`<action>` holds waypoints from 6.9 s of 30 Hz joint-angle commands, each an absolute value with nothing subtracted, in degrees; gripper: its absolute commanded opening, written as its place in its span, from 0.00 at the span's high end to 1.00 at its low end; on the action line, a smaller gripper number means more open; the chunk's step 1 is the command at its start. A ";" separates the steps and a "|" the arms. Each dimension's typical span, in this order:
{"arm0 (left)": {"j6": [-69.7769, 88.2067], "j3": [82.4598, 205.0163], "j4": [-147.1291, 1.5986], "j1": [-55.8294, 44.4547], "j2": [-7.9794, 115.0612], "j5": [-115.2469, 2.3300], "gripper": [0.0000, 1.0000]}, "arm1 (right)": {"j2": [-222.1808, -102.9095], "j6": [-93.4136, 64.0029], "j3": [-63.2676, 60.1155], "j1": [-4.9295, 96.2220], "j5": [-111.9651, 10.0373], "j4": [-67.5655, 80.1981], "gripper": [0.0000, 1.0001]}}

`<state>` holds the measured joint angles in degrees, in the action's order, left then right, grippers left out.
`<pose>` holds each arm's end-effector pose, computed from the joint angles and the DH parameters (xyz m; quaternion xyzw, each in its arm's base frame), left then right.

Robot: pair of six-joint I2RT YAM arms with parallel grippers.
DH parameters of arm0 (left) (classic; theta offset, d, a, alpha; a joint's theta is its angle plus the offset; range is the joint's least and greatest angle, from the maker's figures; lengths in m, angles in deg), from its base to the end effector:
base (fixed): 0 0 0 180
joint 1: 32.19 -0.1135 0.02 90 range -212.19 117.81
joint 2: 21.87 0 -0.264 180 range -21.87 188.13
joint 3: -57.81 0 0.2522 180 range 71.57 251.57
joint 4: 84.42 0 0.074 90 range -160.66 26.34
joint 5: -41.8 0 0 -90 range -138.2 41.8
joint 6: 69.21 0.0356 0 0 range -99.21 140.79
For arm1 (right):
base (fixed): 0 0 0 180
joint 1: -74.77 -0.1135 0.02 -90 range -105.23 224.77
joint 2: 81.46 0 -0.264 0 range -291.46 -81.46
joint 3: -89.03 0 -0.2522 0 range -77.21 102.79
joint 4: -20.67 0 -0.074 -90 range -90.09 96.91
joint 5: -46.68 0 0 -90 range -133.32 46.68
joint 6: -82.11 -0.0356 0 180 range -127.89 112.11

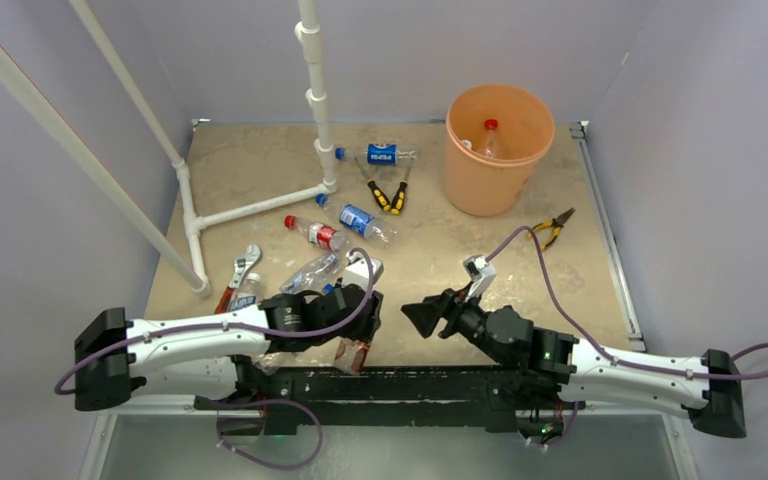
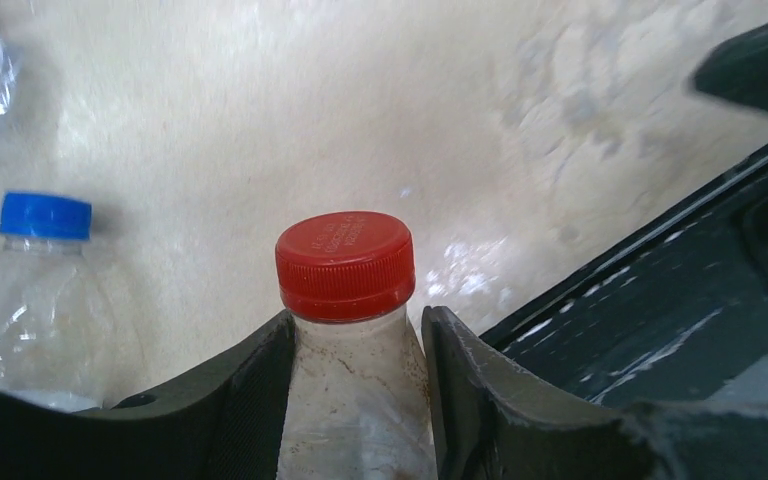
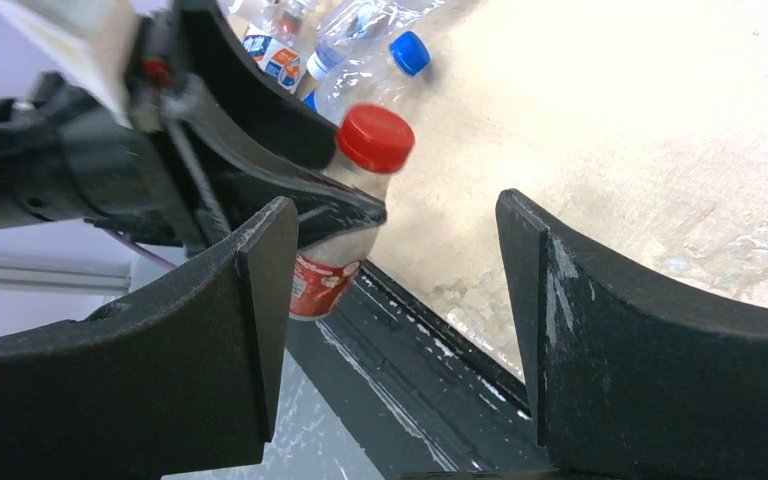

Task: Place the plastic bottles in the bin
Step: Pick up the plastic bottle from the corner of the board, then place the plastic bottle in the trash bin.

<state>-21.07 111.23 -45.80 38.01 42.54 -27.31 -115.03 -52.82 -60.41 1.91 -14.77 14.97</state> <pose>0.0875 -0.2056 0.2218 0.1653 0.9102 -0.1865 0.3308 0.0622 0.1440 0.2303 -0.0216 0.7524 0.4438 0.4863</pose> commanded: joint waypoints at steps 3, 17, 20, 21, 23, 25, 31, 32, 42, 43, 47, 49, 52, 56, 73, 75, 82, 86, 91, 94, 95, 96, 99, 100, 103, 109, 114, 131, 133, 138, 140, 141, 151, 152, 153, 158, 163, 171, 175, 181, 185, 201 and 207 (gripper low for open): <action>-15.34 107.89 -67.22 38.30 34.72 -23.33 0.69 | -111.59 -51.40 -59.10 1.73 -12.76 15.40 0.27; -8.16 89.29 -112.11 38.30 33.51 -31.64 0.58 | -107.66 -49.01 -60.34 1.74 -16.76 17.81 0.27; -7.10 86.05 -118.31 38.30 30.81 -32.76 0.58 | -108.09 -48.92 -60.37 1.74 -19.31 19.24 0.27; -6.73 85.31 -119.48 38.30 29.75 -32.77 0.59 | -108.09 -48.97 -60.32 1.74 -20.30 19.61 0.26; -6.46 84.47 -120.34 38.30 27.68 -31.89 0.60 | -107.91 -48.31 -60.33 1.74 -21.40 21.05 0.26; -6.50 84.15 -120.25 38.30 25.56 -30.07 0.61 | -107.73 -46.69 -60.34 1.73 -22.36 23.00 0.25; -8.23 84.99 -120.37 38.21 20.82 -25.87 0.64 | -110.15 -41.81 -61.34 1.73 -32.65 32.98 0.13; -8.68 85.51 -120.46 38.21 20.69 -25.18 0.64 | -111.43 -41.32 -61.04 1.74 -34.01 34.31 0.11; -9.51 93.85 -116.29 38.21 20.20 -29.50 0.65 | -123.49 -38.93 -54.40 1.74 -37.58 36.70 0.09; -9.64 94.11 -116.11 38.21 19.85 -30.23 0.65 | -124.04 -39.06 -54.30 1.74 -37.61 37.23 0.09; -9.65 94.94 -114.54 38.21 18.67 -32.20 0.65 | -126.29 -39.60 -54.47 1.74 -38.70 42.00 0.12; -9.49 94.89 -114.40 38.21 18.65 -32.92 0.65 | -127.75 -39.19 -53.93 1.74 -39.93 43.99 0.16; -8.85 95.89 -113.58 38.21 19.35 -34.72 0.64 | -129.10 -37.33 -52.01 1.74 -39.27 44.59 0.29; -9.28 98.12 -111.73 38.21 21.08 -38.17 0.36 | -128.51 -37.15 -52.66 1.74 -37.47 47.31 0.57; -12.91 99.02 -112.60 38.21 25.73 -44.64 0.28 | -126.21 -33.96 -55.74 1.74 -39.75 50.61 0.74; -12.56 99.69 -112.59 38.21 25.68 -44.53 0.24 | -126.25 -33.97 -56.13 1.74 -40.17 50.36 0.74; -11.53 100.91 -112.81 38.21 26.91 -45.14 0.56 | -126.08 -33.79 -57.29 1.74 -41.85 49.07 0.76; -10.58 101.76 -112.56 38.21 27.95 -46.42 0.73 | -126.01 -34.47 -56.44 1.73 -41.90 45.64 0.54; -8.57 102.86 -105.76 38.21 25.15 -38.63 0.89 | -119.45 -35.03 -53.58 1.74 -37.00 33.98 0.02; -8.36 102.64 -102.78 38.21 22.50 -31.71 0.96 | -113.72 -33.42 -49.83 1.74 -34.96 22.72 0.01; -8.16 102.27 -102.54 38.21 21.57 -29.91 0.97 | -112.09 -32.86 -48.54 1.74 -34.63 19.73 0.01; -7.83 102.03 -102.42 38.21 20.70 -28.56 1.00 | -110.66 -32.46 -47.18 1.74 -34.39 17.08 0.01; -5.76 102.11 -101.17 38.21 19.30 -26.77 1.00 | -107.14 -31.43 -43.01 1.74 -33.47 11.87 0.01; -4.47 102.77 -99.47 38.21 19.32 -27.51 1.00 | -106.22 -31.37 -41.66 1.69 -32.61 11.06 0.01; -0.99 107.04 -91.10 38.21 22.05 -33.53 1.00 | -104.95 -31.44 -38.15 1.74 -29.26 11.72 0.01; -1.28 110.70 -86.68 38.30 29.18 -51.18 1.00 | -113.15 -33.90 -29.47 1.73 -26.93 9.54 0.03; -1.71 109.43 -86.62 38.39 27.80 -52.50 1.00 | -121.19 -34.56 -21.85 1.74 -25.90 1.95 0.08; -0.83 107.44 -87.15 38.39 24.75 -51.62 1.00 | -122.71 -39.40 -24.66 1.74 -20.11 -3.61 0.13; -0.85 107.35 -87.02 38.39 24.48 -51.67 1.00 | -121.91 -39.85 -25.40 1.74 -20.45 -2.95 0.12; -0.80 107.00 -87.18 38.39 24.07 -51.72 1.00 | -124.16 -39.71 -25.42 1.74 -24.48 -2.27 0.21; -0.70 106.99 -87.32 38.39 24.11 -51.86 1.00 | -125.84 -39.71 -25.00 1.74 -25.94 -2.05 0.24; -0.66 106.99 -87.40 38.43 24.17 -51.89 1.00 | -126.61 -39.71 -24.72 1.74 -26.22 -2.01 0.26; -0.80 106.78 -86.32 38.39 22.92 -51.35 1.00 | -126.82 -38.86 -25.20 1.74 -25.79 -0.58 0.73; -0.87 106.67 -86.35 38.39 22.83 -51.17 1.00 | -126.89 -38.71 -25.10 1.74 -25.79 -0.61 0.78; -0.98 106.57 -86.33 38.39 22.79 -51.00 0.97 | -126.90 -38.54 -25.05 1.74 -25.89 -0.57 0.83; -1.58 106.74 -86.01 38.39 22.96 -50.68 0.57 | -126.47 -38.50 -25.45 1.74 -25.54 0.26 1.00; -2.55 105.78 -86.08 38.39 21.38 -48.40 0.21 | -124.99 -37.76 -25.55 1.74 -24.76 0.90 1.00; -4.55 103.40 -84.61 38.39 16.54 -39.87 0.01 | -121.96 -36.08 -26.15 1.74 -20.11 3.10 1.00; -7.36 101.52 -82.31 38.39 13.66 -33.18 0.01 | -118.95 -33.00 -26.83 1.74 -13.95 6.38 1.00; -12.00 96.94 -80.30 38.39 6.42 -23.87 0.01 | -115.57 -21.85 -24.84 1.74 -7.02 15.90 1.00; -14.98 95.63 -78.19 38.39 2.24 -19.28 0.01 | -117.98 -11.02 -22.90 1.74 -0.66 24.35 1.00; -20.17 96.18 -76.64 38.39 5.02 -21.11 0.04 | -143.64 -7.33 0.67 21.98 -4.04 17.26 1.00; -20.39 96.31 -76.29 38.39 3.48 -22.40 0.05 | -147.80 -16.21 6.47 33.30 -9.02 11.28 1.00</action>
<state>-19.32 95.86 -75.26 38.33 4.75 -20.84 -147.13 -8.97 1.55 26.66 -4.43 15.18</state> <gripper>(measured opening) 0.947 0.470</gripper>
